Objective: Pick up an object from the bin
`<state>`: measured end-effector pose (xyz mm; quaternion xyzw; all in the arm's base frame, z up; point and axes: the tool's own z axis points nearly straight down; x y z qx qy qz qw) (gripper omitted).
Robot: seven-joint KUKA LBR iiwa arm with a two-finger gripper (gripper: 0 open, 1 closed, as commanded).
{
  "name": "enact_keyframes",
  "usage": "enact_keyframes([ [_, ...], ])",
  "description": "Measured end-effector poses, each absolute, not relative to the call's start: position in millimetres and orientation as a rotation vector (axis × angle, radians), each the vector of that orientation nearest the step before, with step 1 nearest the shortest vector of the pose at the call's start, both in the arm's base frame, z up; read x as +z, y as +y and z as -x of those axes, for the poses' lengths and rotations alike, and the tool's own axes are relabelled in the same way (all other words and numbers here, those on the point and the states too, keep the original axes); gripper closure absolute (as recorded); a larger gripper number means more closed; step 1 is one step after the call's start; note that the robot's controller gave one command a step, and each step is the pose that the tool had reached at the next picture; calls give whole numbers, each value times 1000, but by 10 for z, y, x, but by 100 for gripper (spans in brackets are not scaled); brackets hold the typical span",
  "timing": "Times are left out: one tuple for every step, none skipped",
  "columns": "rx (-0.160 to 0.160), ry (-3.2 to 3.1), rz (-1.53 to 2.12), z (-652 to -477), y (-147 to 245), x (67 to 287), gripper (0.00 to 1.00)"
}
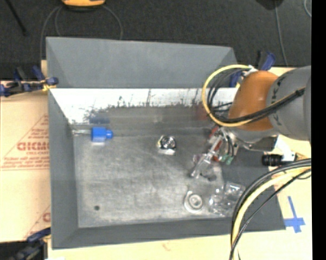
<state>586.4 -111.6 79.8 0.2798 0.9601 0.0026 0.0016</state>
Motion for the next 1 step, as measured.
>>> enact_keyframes([
  [3, 3011, -884, -5856, -1148, 794, 100],
])
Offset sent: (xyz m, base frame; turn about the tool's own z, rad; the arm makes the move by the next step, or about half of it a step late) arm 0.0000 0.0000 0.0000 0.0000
